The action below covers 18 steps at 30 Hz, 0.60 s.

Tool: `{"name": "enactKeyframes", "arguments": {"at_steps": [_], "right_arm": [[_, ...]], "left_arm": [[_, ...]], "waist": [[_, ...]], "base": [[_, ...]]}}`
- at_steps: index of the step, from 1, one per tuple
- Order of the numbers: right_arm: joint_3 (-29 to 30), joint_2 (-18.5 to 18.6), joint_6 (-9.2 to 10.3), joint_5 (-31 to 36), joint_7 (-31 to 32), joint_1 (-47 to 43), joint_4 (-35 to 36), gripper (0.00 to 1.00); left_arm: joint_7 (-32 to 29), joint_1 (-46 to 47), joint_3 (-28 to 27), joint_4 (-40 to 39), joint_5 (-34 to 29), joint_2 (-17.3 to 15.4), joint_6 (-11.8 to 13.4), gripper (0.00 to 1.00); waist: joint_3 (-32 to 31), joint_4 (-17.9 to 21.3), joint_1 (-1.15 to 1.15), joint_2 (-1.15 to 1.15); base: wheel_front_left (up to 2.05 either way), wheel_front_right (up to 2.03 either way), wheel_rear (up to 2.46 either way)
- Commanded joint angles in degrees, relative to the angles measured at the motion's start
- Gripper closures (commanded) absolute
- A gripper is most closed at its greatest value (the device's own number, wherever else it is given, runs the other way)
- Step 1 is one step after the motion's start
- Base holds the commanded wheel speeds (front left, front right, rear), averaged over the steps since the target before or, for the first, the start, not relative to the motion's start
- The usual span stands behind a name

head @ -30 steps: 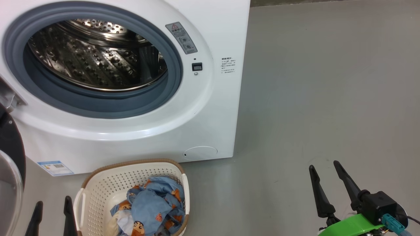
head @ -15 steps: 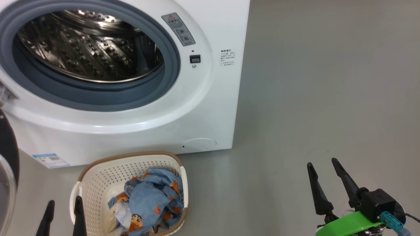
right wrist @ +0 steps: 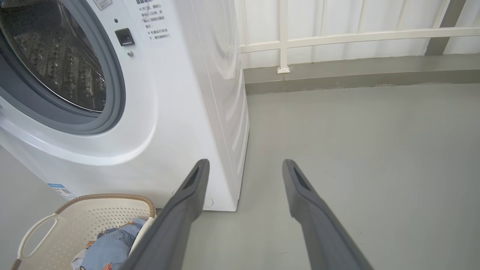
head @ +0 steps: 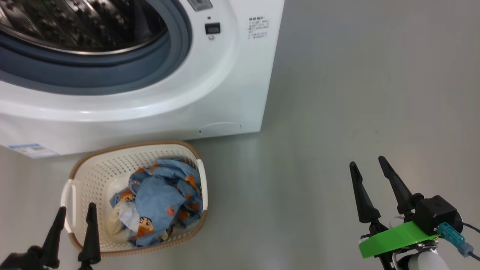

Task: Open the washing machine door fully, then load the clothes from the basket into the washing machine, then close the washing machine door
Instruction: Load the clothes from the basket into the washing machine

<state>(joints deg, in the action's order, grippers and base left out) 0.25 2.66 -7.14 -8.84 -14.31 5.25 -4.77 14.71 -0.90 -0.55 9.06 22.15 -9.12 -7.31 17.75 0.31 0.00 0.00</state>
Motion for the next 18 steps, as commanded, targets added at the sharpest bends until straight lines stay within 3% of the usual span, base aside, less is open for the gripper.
{"name": "enactKeyframes", "arguments": {"at_steps": [1,18], "right_arm": [[-1.44,0.21,-0.35,-0.43,-0.69,1.18,1.53,0.0],[-2.11,0.21,-0.35,-1.07,-0.69,4.49,4.11,0.0]], "left_arm": [[0.29,1.83,-1.69,-0.51,0.84,-1.66,-0.18,0.0],[0.29,13.92,4.58,8.91,9.96,-10.43,-0.18,0.0]], "waist": [[4.03,1.05,0.0,0.0],[19.91,4.79,0.0,0.0]], "base": [[0.0,0.0,0.0],[0.0,0.0,0.0]]}}
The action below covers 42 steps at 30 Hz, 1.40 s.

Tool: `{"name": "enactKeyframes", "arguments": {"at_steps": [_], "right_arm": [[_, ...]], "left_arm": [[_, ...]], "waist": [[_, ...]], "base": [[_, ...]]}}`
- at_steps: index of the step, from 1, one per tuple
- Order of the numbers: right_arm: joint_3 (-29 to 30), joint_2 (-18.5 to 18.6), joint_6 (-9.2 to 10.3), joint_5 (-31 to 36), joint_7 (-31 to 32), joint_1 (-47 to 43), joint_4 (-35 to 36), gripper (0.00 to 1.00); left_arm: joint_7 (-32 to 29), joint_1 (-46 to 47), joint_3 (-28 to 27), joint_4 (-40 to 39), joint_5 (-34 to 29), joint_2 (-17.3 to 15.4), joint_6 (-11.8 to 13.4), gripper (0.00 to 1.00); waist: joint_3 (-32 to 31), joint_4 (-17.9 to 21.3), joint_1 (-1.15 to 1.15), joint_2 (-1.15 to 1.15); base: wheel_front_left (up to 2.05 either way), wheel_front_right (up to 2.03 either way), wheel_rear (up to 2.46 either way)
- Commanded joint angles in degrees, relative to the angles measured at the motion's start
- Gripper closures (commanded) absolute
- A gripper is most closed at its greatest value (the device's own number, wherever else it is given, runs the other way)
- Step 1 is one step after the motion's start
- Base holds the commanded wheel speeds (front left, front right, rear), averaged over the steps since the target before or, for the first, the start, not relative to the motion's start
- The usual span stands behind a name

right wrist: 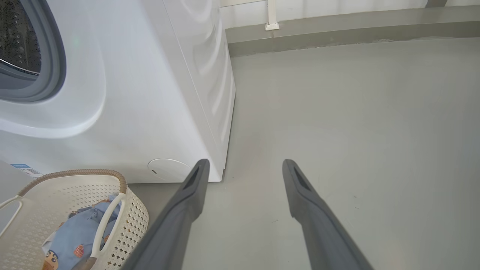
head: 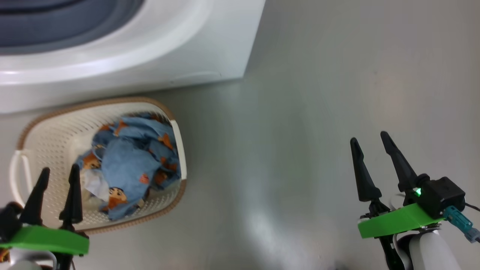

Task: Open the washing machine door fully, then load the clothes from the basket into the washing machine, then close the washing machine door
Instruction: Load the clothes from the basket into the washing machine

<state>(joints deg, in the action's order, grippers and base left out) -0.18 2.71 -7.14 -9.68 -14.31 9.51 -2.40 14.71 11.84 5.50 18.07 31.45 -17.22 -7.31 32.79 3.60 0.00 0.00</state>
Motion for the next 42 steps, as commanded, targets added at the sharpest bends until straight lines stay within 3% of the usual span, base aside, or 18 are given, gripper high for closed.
{"name": "enactKeyframes", "arguments": {"at_steps": [1,11,21,27,34,42], "right_arm": [[-1.86,0.17,-0.35,-0.26,-0.69,0.53,2.01,0.0],[-3.64,0.17,-0.35,-1.83,-0.69,2.32,3.51,0.0],[-5.83,0.17,-0.35,-4.06,-0.69,3.21,4.69,0.0],[-7.03,0.17,-0.35,-4.92,-0.69,3.84,5.32,0.0],[-7.37,0.17,-0.35,-5.6,-0.69,4.01,5.84,0.0],[-7.76,0.17,-0.35,-7.64,-0.69,4.54,5.67,0.0]], "left_arm": [[0.29,2.01,-1.03,0.62,1.16,-2.85,-0.18,0.0],[0.29,8.06,5.17,6.74,6.9,-9.31,-0.18,0.0],[0.29,16.51,19.5,9.73,19.82,-19.49,-0.18,0.0],[0.13,19.85,26.71,11.69,25.89,-22.8,-0.18,0.0],[-4.98,24.44,33.71,12.97,35.04,-26.11,-0.18,0.0],[-13.15,30.37,39.51,15.6,40.93,-28.79,-0.18,0.0]], "waist": [[5.72,1.7,0.0,0.0],[11.74,4.47,0.0,0.0],[17.98,7.08,0.0,0.0],[20.13,8.0,0.0,0.0],[22.67,9.21,0.0,0.0],[24.58,10.24,0.0,0.0]], "base": [[0.0,0.0,0.0],[0.0,0.0,0.0],[0.0,0.0,0.0],[0.0,0.0,0.0],[0.0,0.0,0.0],[0.0,0.0,0.0]]}}
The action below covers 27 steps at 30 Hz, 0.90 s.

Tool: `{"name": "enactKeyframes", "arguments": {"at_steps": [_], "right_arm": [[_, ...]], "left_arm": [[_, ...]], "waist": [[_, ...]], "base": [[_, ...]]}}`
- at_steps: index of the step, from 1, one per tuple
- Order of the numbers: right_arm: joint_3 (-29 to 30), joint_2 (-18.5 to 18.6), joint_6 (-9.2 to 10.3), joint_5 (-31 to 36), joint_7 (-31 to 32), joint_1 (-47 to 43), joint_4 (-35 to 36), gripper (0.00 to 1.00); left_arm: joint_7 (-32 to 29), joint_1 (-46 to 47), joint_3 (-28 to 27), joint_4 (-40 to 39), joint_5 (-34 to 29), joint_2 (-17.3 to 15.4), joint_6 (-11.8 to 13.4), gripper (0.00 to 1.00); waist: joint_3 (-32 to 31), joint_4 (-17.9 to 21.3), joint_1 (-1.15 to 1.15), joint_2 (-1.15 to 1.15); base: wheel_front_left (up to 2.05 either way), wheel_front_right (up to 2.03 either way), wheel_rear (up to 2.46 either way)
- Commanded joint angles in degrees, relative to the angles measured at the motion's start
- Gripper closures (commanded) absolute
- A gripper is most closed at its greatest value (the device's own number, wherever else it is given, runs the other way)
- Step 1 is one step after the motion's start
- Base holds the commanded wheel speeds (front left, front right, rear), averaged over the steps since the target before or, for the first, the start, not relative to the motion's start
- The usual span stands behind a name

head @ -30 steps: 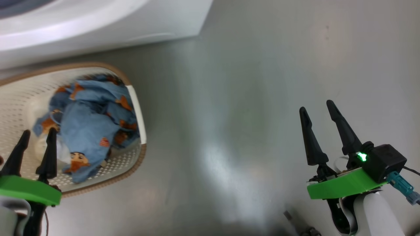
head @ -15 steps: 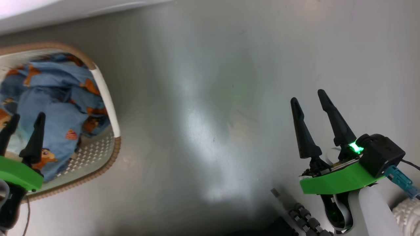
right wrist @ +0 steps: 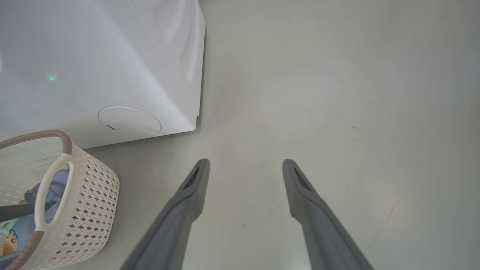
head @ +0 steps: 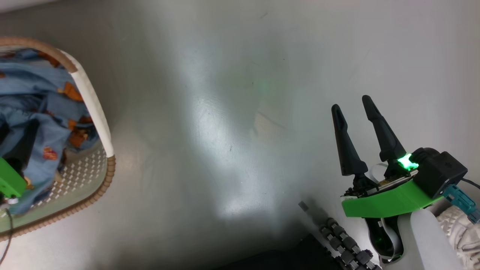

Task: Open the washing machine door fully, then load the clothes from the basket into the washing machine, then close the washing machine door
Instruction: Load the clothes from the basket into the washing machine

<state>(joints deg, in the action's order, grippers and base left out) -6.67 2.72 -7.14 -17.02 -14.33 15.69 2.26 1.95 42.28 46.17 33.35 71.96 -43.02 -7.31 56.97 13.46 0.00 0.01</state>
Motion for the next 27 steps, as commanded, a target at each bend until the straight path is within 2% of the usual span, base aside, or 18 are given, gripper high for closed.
{"name": "enactKeyframes", "arguments": {"at_steps": [1,10,11,12,13,20,27], "right_arm": [[-1.31,0.16,-0.35,-0.38,-0.67,-1.61,1.02,0.0],[-1.86,0.16,-0.35,-0.77,-0.67,-1.59,1.76,0.0],[-1.86,0.16,-0.35,-0.72,-0.67,-1.78,1.76,0.0],[-1.84,0.16,-0.35,-0.54,-0.67,-2.05,1.75,0.0],[-1.76,0.16,-0.35,-0.45,-0.67,-2.32,1.85,0.0],[0.0,0.16,-0.35,-0.14,-0.67,-3.11,2.31,0.0],[0.21,0.16,-0.35,0.21,-0.67,-1.01,1.84,0.0]], "left_arm": [[-1.49,0.69,-0.57,1.18,0.68,-3.09,-0.18,0.0],[-6.92,7.61,1.78,9.6,1.81,-0.8,-0.18,0.0],[-7.02,8.0,2.11,10.06,1.86,-0.29,-0.18,0.3],[-7.21,8.27,2.4,10.63,2.07,0.24,-0.18,0.75],[-7.1,8.58,2.81,11.02,1.99,0.64,-0.18,1.0],[-3.9,9.28,4.56,11.71,2.04,2.53,-0.18,1.0],[8.88,7.52,6.19,11.81,-0.03,2.57,-0.18,1.0]], "waist": [[0.54,0.47,0.0,-0.01],[2.33,1.46,0.0,-0.01],[2.25,1.41,0.0,-0.01],[2.18,1.38,0.0,-0.01],[2.1,1.41,0.0,-0.01],[1.28,1.28,0.0,-0.01],[-3.31,-0.3,0.0,-0.01]], "base": [[0.0,0.0,0.0],[0.0,0.0,0.0],[0.0,0.0,0.0],[0.0,0.0,0.0],[0.0,0.0,0.0],[0.0,0.0,0.0],[0.0,0.0,0.0]]}}
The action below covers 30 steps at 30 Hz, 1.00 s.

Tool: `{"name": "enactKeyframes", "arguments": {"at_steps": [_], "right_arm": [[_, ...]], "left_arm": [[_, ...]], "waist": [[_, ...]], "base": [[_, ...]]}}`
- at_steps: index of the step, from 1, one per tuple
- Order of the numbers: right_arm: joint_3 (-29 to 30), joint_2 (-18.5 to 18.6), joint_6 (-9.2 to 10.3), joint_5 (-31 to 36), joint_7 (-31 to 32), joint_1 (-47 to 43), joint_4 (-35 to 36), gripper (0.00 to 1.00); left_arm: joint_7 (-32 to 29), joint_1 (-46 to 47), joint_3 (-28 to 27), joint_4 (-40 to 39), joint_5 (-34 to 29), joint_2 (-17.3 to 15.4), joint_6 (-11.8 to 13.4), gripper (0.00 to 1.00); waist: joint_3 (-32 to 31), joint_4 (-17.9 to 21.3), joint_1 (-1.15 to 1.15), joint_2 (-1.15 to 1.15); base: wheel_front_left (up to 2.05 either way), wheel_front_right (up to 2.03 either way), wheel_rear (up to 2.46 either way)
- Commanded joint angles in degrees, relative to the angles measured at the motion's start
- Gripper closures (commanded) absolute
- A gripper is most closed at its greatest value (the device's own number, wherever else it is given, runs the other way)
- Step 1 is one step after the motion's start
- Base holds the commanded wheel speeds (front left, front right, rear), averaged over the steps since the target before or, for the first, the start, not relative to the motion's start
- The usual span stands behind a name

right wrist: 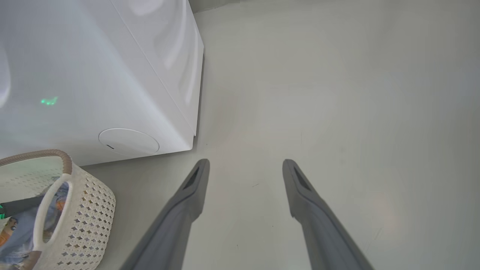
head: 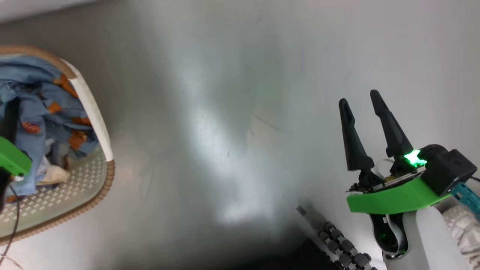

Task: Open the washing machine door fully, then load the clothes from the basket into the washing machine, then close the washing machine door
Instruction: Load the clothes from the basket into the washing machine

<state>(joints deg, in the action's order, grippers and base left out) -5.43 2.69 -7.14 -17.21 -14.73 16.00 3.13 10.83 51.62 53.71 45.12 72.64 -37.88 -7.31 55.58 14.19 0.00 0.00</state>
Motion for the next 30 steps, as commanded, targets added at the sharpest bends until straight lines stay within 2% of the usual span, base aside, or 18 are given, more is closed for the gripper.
{"name": "enactKeyframes", "arguments": {"at_steps": [1,6,10,14,15,19,23,30], "right_arm": [[-0.95,0.19,-0.35,0.46,-0.27,-1.16,0.76,0.0],[-0.58,0.19,-0.35,1.06,-0.27,-0.69,-0.5,0.0],[0.28,0.19,-0.35,1.7,-0.27,-0.74,-1.4,0.0],[0.72,0.19,-0.35,2.17,-0.27,-1.03,-2.45,0.0],[0.7,0.19,-0.35,2.4,-0.27,-1.07,-3.03,0.0],[0.76,0.19,-0.35,2.86,-0.27,-1.57,-3.97,0.0],[0.96,0.19,-0.35,3.29,-0.27,-2.35,-4.85,0.0],[1.24,0.19,-0.35,3.78,-0.27,-3.63,-6.08,0.0]], "left_arm": [[1.34,-2.29,-1.23,0.05,-0.83,-2.4,-0.18,1.0],[4.05,-5.07,-3.41,-1.09,-0.55,-0.79,-0.18,1.0],[4.14,-8.23,-12.6,-4.59,-3.94,1.29,-0.18,1.0],[4.15,-14.17,-23.16,-8.59,-10.64,4.24,-0.18,1.0],[4.16,-17.39,-27.41,-10.42,-13.63,5.88,-0.18,1.0],[4.16,-22.92,-35.09,-15.0,-19.33,9.16,-0.18,1.0],[4.16,-27.16,-41.22,-20.05,-24.12,12.62,-0.18,1.0],[4.17,-32.08,-47.31,-26.9,-30.58,16.8,-0.18,1.0]], "waist": [[-2.86,-1.41,0.0,0.0],[-7.8,-3.57,0.0,0.0],[-11.71,-5.57,0.0,0.0],[-15.89,-7.05,0.0,0.0],[-17.98,-7.55,0.0,0.0],[-22.32,-8.49,0.0,0.0],[-26.27,-9.35,0.0,0.0],[-31.65,-10.33,0.0,0.0]], "base": [[0.0,0.0,0.0],[0.0,0.0,0.0],[0.0,0.0,0.0],[0.0,0.0,0.0],[0.0,0.0,0.0],[0.0,0.0,0.0],[0.0,0.0,0.0],[0.0,0.0,0.0]]}}
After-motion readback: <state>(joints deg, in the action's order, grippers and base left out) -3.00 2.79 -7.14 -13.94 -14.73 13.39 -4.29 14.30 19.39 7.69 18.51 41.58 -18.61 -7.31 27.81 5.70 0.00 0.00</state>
